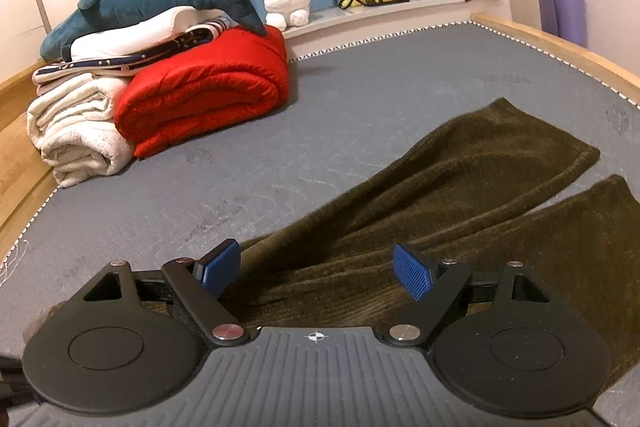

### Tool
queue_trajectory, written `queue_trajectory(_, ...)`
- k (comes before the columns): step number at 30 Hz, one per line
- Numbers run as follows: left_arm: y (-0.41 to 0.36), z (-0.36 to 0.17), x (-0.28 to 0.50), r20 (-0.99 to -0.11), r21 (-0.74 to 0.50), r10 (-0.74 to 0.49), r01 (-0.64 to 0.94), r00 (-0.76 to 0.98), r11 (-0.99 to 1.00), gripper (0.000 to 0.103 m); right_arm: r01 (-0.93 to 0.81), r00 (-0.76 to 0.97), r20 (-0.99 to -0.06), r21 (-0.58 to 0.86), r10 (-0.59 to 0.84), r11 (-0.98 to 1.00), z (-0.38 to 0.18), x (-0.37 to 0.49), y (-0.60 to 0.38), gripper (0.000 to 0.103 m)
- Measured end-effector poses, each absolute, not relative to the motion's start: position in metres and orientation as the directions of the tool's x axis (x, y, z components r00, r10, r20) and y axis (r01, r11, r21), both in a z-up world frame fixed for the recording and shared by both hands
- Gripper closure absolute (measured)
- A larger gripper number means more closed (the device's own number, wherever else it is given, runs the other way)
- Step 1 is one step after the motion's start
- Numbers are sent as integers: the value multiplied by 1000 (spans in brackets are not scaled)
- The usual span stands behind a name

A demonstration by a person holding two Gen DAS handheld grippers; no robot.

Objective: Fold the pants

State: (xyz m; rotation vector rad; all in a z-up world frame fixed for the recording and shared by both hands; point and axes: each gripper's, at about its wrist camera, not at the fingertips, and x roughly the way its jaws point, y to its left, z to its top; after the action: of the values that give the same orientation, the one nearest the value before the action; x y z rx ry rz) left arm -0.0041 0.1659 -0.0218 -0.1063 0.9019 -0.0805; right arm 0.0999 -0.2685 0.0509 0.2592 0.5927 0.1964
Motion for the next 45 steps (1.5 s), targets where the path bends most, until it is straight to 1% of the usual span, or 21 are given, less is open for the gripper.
queue_trajectory(1, 184, -16, -4, -756, -243, -170, -29, 632, 970, 55, -104, 809, -529, 299, 255, 949, 50, 101, -269, 18)
queue_trajectory(2, 194, -16, -5, -748, -314, -208, -60, 631, 947, 51, -99, 806, -534, 302, 254, 948, 48, 101, -269, 18)
queue_trajectory(3, 208, -21, -2, -742, -423, -278, -104, 610, 900, 51, -94, 805, -538, 303, 251, 948, 46, 101, -270, 18)
queue_trajectory(5, 214, -36, -1, -762, -496, -343, -154, 549, 855, 49, -86, 801, -546, 300, 244, 950, 44, 102, -271, 18)
queue_trajectory(7, 212, -54, 9, -814, -468, -323, -217, 483, 857, 49, -74, 800, -553, 295, 233, 953, 41, 103, -273, 18)
queue_trajectory(9, 210, -66, 16, -831, -453, -304, -251, 466, 855, 49, -63, 798, -559, 292, 224, 954, 39, 105, -275, 18)
queue_trajectory(18, 225, -61, 38, -806, -464, -169, -427, 568, 777, 49, -36, 784, -586, 287, 206, 957, 30, 113, -282, 18)
queue_trajectory(20, 225, -54, 39, -818, -436, -134, -450, 560, 780, 54, -35, 777, -593, 293, 210, 956, 28, 115, -282, 18)
queue_trajectory(21, 226, -52, 39, -825, -417, -114, -459, 554, 784, 65, -38, 776, -594, 292, 213, 956, 27, 116, -281, 18)
queue_trajectory(23, 227, -49, 41, -830, -390, -88, -459, 551, 798, 79, -41, 774, -599, 280, 208, 959, 25, 118, -279, 18)
queue_trajectory(24, 226, -47, 42, -829, -383, -82, -455, 554, 804, 85, -40, 771, -602, 276, 205, 960, 23, 120, -277, 18)
queue_trajectory(25, 224, -42, 41, -821, -374, -67, -446, 567, 813, 87, -39, 769, -606, 275, 204, 961, 23, 122, -276, 18)
queue_trajectory(27, 221, -28, 38, -798, -346, -24, -425, 602, 836, 89, -34, 763, -613, 280, 206, 959, 21, 125, -274, 18)
queue_trajectory(30, 209, -11, 31, -756, -255, 64, -383, 652, 888, 89, -32, 768, -606, 289, 209, 957, 23, 125, -271, 18)
queue_trajectory(32, 212, -25, 37, -809, -270, 25, -409, 588, 872, 89, -32, 782, -589, 287, 203, 957, 27, 125, -268, 18)
queue_trajectory(34, 223, -49, 39, -867, -316, -48, -471, 496, 823, 89, -31, 795, -575, 282, 195, 959, 30, 124, -266, 18)
queue_trajectory(37, 218, -42, 40, -853, -295, -24, -443, 522, 846, 89, -22, 807, -564, 271, 177, 962, 31, 125, -265, 19)
queue_trajectory(40, 215, -35, 42, -845, -290, -16, -432, 535, 854, 89, -9, 812, -559, 278, 169, 961, 29, 127, -268, 39)
queue_trajectory(41, 214, -37, 41, -847, -290, -17, -436, 531, 852, 88, -4, 812, -559, 282, 168, 959, 28, 128, -269, 52)
queue_trajectory(42, 214, -39, 41, -851, -290, -18, -441, 525, 849, 88, 4, 814, -557, 288, 164, 958, 28, 129, -271, 60)
queue_trajectory(45, 213, -43, 45, -858, -279, -13, -443, 514, 852, 88, 28, 821, -552, 299, 149, 954, 27, 130, -276, 64)
